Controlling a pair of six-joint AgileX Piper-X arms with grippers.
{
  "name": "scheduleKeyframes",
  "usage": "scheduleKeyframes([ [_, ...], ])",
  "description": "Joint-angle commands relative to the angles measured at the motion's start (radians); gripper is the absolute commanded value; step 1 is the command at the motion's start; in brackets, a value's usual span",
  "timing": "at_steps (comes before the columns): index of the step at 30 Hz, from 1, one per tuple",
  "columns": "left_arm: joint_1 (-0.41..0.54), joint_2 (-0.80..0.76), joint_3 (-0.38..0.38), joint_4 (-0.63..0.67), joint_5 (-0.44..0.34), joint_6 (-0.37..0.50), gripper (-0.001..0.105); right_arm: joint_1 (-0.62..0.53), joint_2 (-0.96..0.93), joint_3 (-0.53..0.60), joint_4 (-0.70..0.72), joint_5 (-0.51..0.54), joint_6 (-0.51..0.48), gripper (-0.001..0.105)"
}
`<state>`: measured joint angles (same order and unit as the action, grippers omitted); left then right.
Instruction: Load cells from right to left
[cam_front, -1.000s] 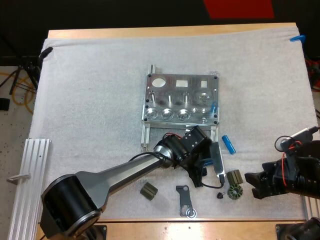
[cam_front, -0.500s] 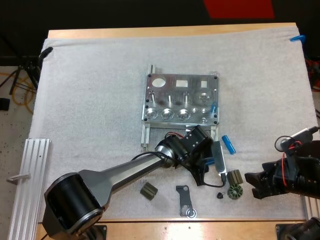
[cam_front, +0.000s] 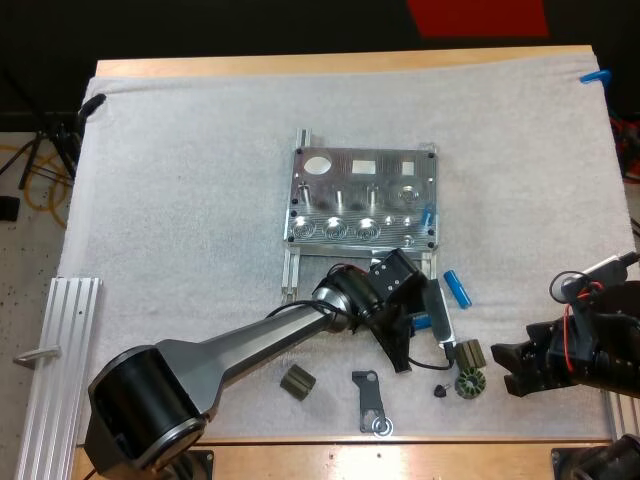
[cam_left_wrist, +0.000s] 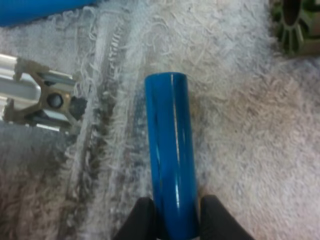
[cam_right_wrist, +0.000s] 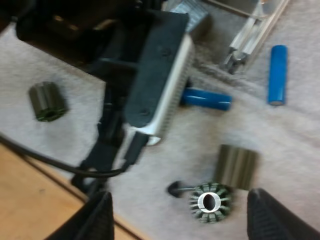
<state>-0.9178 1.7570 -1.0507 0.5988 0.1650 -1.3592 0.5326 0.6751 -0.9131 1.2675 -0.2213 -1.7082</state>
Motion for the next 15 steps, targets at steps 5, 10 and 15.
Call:
scheduleKeyframes([
  [5,-0.004,-0.093,-0.011,0.054,-0.013,0.011,0.000,-0.005,-0.004,-0.021,0.064,0.093,-0.042,0.056],
  [10,-0.004,-0.184,-0.011,0.068,-0.012,0.019,0.000,-0.005,-0.004,-0.044,0.092,0.085,-0.042,0.056],
  [15,-0.004,-0.302,-0.011,0.137,-0.012,0.061,0.000,-0.005,-0.004,-0.059,0.092,0.004,-0.038,0.056],
])
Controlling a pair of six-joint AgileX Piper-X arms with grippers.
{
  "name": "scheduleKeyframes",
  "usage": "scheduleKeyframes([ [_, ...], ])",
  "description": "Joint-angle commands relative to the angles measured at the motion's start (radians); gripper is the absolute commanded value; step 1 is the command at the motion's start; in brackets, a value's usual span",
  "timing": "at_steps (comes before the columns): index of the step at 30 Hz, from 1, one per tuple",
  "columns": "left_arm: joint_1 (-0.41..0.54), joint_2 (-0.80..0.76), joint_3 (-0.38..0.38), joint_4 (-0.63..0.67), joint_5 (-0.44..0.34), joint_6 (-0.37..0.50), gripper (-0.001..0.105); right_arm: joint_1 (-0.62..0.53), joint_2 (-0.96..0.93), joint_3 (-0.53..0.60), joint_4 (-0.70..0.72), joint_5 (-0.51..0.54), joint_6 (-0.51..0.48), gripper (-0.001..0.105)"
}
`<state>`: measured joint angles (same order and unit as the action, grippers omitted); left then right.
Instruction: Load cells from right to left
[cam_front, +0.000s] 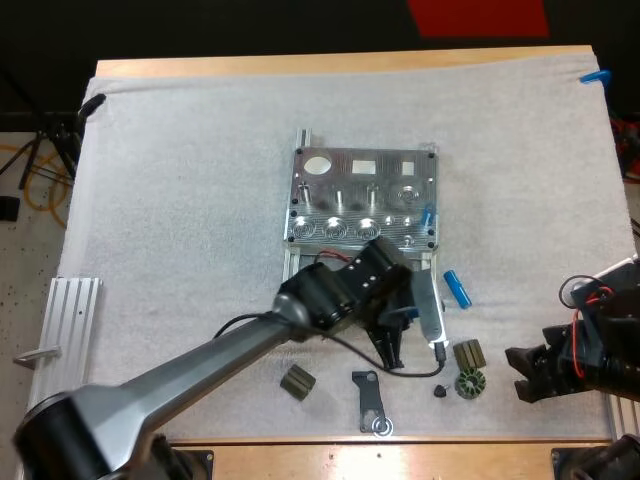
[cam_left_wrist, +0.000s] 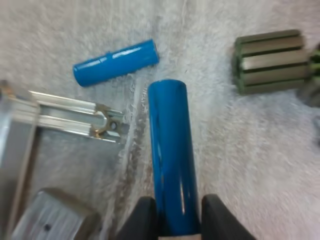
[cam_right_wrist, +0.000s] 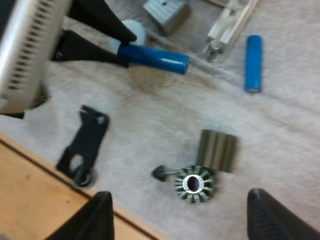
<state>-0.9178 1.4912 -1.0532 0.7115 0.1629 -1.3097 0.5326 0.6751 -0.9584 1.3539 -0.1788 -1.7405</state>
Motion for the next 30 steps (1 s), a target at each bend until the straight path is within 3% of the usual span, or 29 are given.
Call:
scheduleKeyframes([
  [1,-0.004,-0.046,-0.008,0.030,-0.010,0.015,0.000,-0.005,-0.004,-0.014,0.005,-0.051,-0.006,0.056],
  [6,-0.004,-0.179,-0.008,0.096,-0.027,0.031,0.000,-0.005,-0.004,-0.014,-0.043,-0.164,0.017,0.057],
  [13,-0.004,-0.345,-0.008,0.156,-0.091,0.035,0.000,-0.005,-0.004,-0.014,-0.093,-0.228,0.042,0.057],
  [19,-0.004,-0.466,-0.008,0.158,-0.090,0.035,0.000,-0.005,-0.004,-0.014,-0.225,-0.381,0.163,0.057],
  [25,-0.004,-0.532,-0.008,0.158,-0.064,0.035,0.000,-0.005,0.017,-0.013,-0.345,-0.462,0.250,0.057],
  [30,-0.004,-0.533,0.002,0.158,0.020,0.036,0.000,-0.005,0.074,-0.013,-0.409,-0.509,0.283,0.057],
])
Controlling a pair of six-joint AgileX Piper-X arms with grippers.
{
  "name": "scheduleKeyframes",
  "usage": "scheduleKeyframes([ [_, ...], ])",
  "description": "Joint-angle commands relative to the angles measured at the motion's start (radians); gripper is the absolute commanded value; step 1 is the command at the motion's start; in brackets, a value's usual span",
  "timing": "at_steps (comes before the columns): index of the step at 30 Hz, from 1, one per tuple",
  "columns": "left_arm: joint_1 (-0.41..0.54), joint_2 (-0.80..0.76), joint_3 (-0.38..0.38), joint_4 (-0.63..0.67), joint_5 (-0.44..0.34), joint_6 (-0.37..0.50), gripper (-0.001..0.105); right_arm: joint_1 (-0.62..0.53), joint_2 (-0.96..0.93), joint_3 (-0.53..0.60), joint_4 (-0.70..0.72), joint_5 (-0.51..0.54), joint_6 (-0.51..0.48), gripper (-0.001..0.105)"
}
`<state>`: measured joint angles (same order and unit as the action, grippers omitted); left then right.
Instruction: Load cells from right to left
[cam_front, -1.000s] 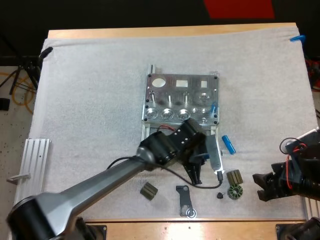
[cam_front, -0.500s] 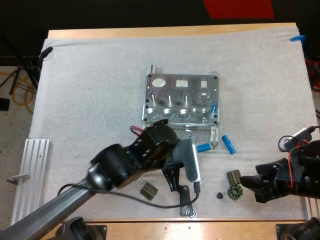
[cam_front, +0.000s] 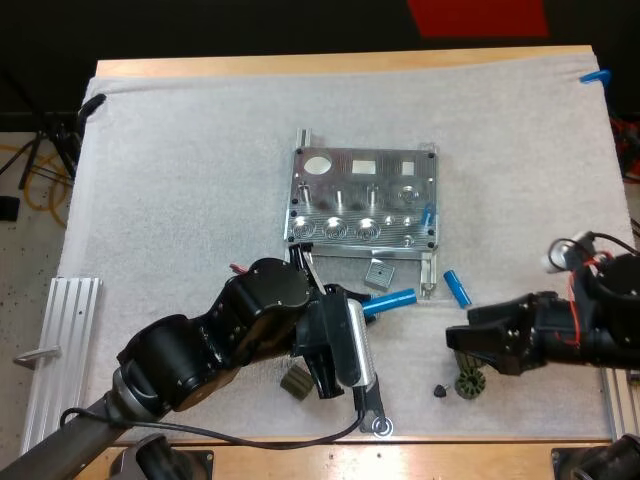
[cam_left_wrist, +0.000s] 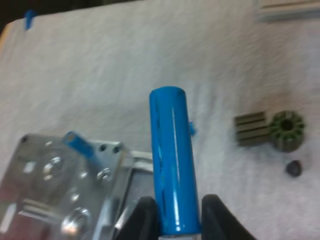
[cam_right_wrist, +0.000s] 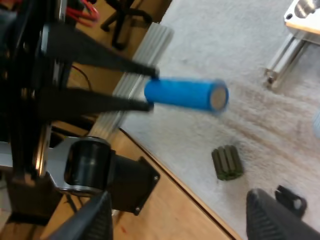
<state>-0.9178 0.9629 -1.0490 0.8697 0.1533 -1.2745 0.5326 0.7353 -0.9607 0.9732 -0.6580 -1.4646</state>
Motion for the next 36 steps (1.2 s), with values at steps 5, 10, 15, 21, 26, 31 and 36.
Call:
scheduleKeyframes([
  [5,-0.004,-0.004,0.015,-0.008,0.063,0.001,0.000,-0.005,0.081,-0.002,-0.085,-0.065,0.057,0.057],
  [10,-0.004,-0.004,0.017,-0.021,0.068,0.001,0.000,-0.005,0.095,0.032,-0.140,-0.065,0.098,0.057],
  [15,-0.004,-0.004,0.017,-0.022,0.068,0.001,0.000,-0.005,0.095,0.086,-0.150,-0.065,0.100,0.057],
  [21,-0.004,-0.004,0.017,-0.022,0.086,0.001,0.000,-0.005,0.095,0.134,-0.237,-0.116,0.154,0.057],
  [26,-0.004,-0.004,0.017,-0.035,0.143,0.001,0.000,-0.005,0.095,0.174,-0.328,-0.132,0.231,0.057],
  [31,-0.004,-0.004,0.017,-0.053,0.143,0.001,0.000,-0.005,0.095,0.195,-0.351,-0.177,0.265,0.057],
  [36,-0.004,-0.004,0.017,-0.067,0.143,0.001,0.000,-0.005,0.095,0.199,-0.372,-0.178,0.274,0.056],
])
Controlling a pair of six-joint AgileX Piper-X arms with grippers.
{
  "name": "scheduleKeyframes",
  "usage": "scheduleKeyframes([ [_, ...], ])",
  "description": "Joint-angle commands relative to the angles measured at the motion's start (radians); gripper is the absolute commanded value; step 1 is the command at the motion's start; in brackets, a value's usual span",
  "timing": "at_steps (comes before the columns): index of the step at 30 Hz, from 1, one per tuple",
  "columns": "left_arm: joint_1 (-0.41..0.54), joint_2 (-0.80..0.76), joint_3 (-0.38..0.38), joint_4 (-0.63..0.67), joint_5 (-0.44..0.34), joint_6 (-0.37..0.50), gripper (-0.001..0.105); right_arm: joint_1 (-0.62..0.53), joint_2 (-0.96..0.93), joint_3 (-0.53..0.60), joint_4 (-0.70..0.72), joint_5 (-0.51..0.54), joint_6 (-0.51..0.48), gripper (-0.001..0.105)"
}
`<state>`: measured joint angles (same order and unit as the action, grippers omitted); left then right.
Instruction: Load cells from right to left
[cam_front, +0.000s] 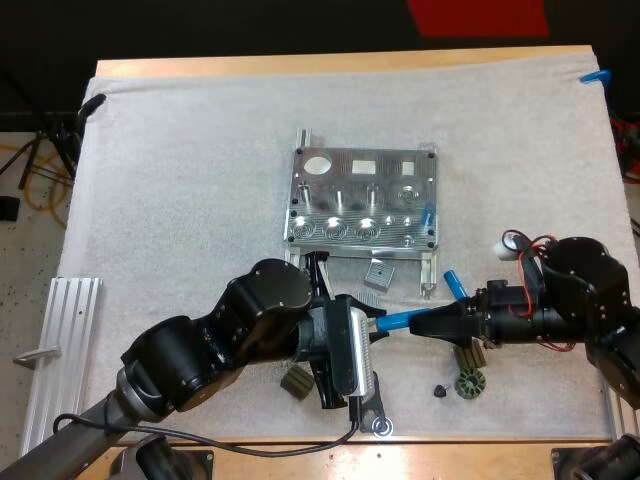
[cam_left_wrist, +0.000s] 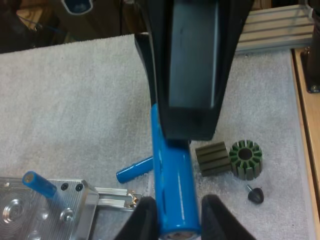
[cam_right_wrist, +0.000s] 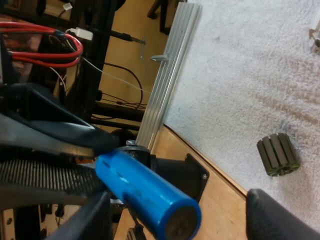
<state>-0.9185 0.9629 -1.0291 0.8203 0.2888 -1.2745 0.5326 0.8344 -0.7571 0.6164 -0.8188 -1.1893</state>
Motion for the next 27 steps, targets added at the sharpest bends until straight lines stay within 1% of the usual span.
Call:
scheduleKeyframes([
  [1,-0.004,-0.004,-0.003,-0.017,0.007,0.001,0.000,-0.005,-0.004,-0.004,-0.015,-0.017,0.000,0.055],
  [4,-0.004,-0.004,-0.003,-0.017,0.007,0.001,0.000,-0.005,-0.004,-0.004,-0.015,-0.017,0.000,0.050],
  [12,-0.004,-0.004,-0.003,-0.017,0.007,0.001,0.000,-0.005,-0.004,-0.004,-0.037,-0.014,0.027,0.025],
  [14,-0.004,-0.004,-0.003,-0.017,0.007,0.001,0.000,-0.005,-0.004,-0.004,-0.037,-0.015,0.027,0.022],
  [25,-0.004,-0.004,-0.003,-0.017,0.007,0.001,0.000,-0.005,-0.004,-0.004,-0.037,-0.017,0.027,0.022],
  [27,-0.004,-0.004,-0.003,-0.017,0.007,0.001,0.000,-0.005,-0.004,-0.004,-0.042,-0.024,0.027,0.019],
])
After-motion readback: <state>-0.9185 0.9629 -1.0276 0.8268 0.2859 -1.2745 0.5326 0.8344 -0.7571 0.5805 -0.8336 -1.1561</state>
